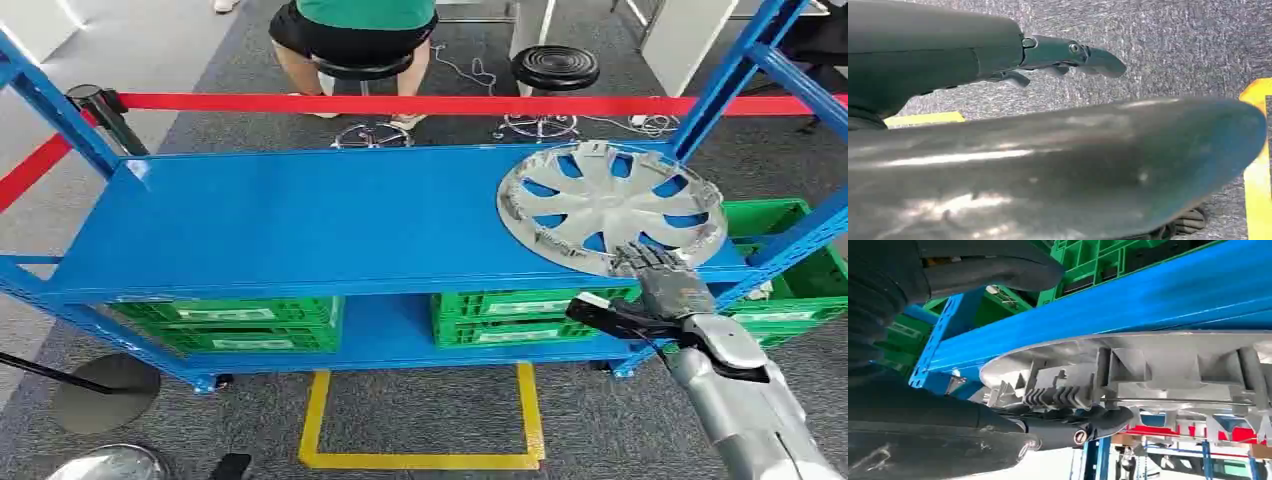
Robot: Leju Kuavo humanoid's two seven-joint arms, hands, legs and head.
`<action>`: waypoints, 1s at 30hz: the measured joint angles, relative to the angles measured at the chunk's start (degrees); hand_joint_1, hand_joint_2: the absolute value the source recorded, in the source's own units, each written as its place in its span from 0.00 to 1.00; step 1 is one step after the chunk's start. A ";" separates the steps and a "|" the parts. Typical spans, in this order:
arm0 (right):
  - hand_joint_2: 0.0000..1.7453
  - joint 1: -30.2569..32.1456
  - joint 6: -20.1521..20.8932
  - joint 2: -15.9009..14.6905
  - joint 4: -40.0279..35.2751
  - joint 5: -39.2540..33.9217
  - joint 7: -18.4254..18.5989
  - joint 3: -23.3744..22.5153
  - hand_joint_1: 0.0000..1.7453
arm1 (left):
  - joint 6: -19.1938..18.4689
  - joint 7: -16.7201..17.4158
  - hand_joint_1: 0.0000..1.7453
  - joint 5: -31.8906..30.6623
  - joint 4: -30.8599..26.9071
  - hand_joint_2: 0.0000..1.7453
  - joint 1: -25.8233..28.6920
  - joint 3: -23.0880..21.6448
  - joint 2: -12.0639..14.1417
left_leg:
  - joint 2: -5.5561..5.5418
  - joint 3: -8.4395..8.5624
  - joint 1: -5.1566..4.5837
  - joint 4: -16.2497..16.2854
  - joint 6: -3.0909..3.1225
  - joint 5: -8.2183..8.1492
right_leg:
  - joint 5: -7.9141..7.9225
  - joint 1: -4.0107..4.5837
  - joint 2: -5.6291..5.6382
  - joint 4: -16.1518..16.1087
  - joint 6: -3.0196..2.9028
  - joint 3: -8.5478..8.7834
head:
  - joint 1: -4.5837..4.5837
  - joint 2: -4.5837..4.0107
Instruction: Take the parts from the cabinet and place them on the table.
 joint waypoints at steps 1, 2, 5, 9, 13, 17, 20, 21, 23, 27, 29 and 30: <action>1.00 -0.04 0.00 0.00 0.09 0.00 0.00 0.00 0.00 | 0.00 0.00 0.00 0.00 0.00 0.00 0.00 0.00 0.00 | 0.00 0.00 0.00 0.00 0.00 0.00 | 0.00 0.00 0.00 0.00 0.00 0.00 | 0.00 0.00; 1.00 -0.09 0.00 0.00 0.15 0.00 0.00 0.00 0.00 | 0.00 0.00 0.00 0.00 0.00 0.00 0.00 0.00 0.00 | 0.00 0.00 0.00 0.00 0.00 0.00 | 0.00 0.00 0.00 0.00 0.00 0.00 | 0.00 0.00; 1.00 -0.27 0.00 0.00 0.42 0.00 0.00 -0.02 0.00 | 0.00 0.00 0.00 0.00 0.00 0.00 0.00 0.00 0.00 | 0.00 0.01 0.00 0.00 0.00 0.00 | 0.00 0.00 0.00 0.00 0.00 0.00 | 0.00 0.00; 1.00 -0.43 0.00 0.00 0.63 0.00 0.00 -0.02 0.94 | 0.00 0.00 0.00 0.00 0.00 0.00 0.00 0.00 0.00 | 0.00 0.01 0.00 0.00 0.00 0.00 | 0.00 0.00 0.00 0.00 0.00 0.00 | 0.00 0.00; 1.00 -0.92 -0.64 0.00 1.12 1.03 0.52 -0.02 1.00 | 0.00 0.00 0.00 0.00 0.00 0.00 -0.01 -0.02 0.00 | 0.00 0.01 0.00 0.00 0.00 0.00 | 0.01 0.00 0.00 0.00 0.01 0.01 | 0.00 0.00; 1.00 -1.98 -1.51 0.00 1.55 1.48 0.81 -0.02 1.00 | 0.00 0.00 0.00 0.00 0.00 0.00 -0.01 -0.02 -0.02 | -0.01 0.05 0.00 0.00 0.00 0.01 | 0.01 0.00 -0.02 0.00 0.01 0.05 | 0.00 0.00; 1.00 -2.38 -1.60 0.00 1.77 1.64 0.87 0.00 1.00 | 0.00 0.00 0.00 0.00 0.00 0.00 -0.01 -0.02 -0.02 | -0.01 0.05 0.00 0.00 0.00 0.01 | 0.01 0.00 -0.01 0.00 0.01 0.05 | 0.00 0.00; 1.00 -2.53 -1.62 0.00 1.81 1.66 0.89 0.00 1.00 | 0.00 0.00 0.00 0.00 0.00 0.00 -0.02 -0.02 -0.02 | 0.00 0.06 0.00 0.00 0.00 0.01 | 0.01 0.00 -0.01 0.00 0.01 0.05 | 0.00 0.00; 1.00 -2.79 -1.70 0.00 1.92 1.81 0.90 0.00 1.00 | 0.00 0.00 0.00 0.00 0.00 0.00 -0.02 -0.02 -0.02 | 0.00 0.07 0.00 0.00 0.00 0.01 | 0.01 0.01 -0.01 0.00 0.01 0.05 | 0.00 0.00; 1.00 -2.80 -1.73 0.00 1.92 1.81 0.90 0.00 1.00 | 0.00 0.00 0.00 -0.02 0.00 0.00 -0.02 -0.02 -0.02 | 0.00 0.07 0.00 0.00 0.00 0.01 | 0.01 0.01 -0.01 0.00 0.01 0.06 | 0.00 0.00; 1.00 -2.82 -1.81 0.00 1.95 1.99 0.96 0.00 1.00 | 0.00 0.00 0.00 0.00 0.00 0.00 -0.01 -0.02 -0.02 | -0.01 0.07 0.00 0.00 0.00 0.01 | 0.00 0.01 -0.02 0.00 0.01 0.07 | 0.00 0.00; 1.00 -2.82 -2.19 0.11 1.94 2.40 1.03 0.00 1.00 | -0.02 0.00 0.00 0.00 0.02 0.00 -0.02 -0.02 -0.04 | -0.01 0.07 0.00 0.00 0.00 0.01 | 0.00 0.00 -0.02 0.00 0.01 0.07 | 0.00 0.00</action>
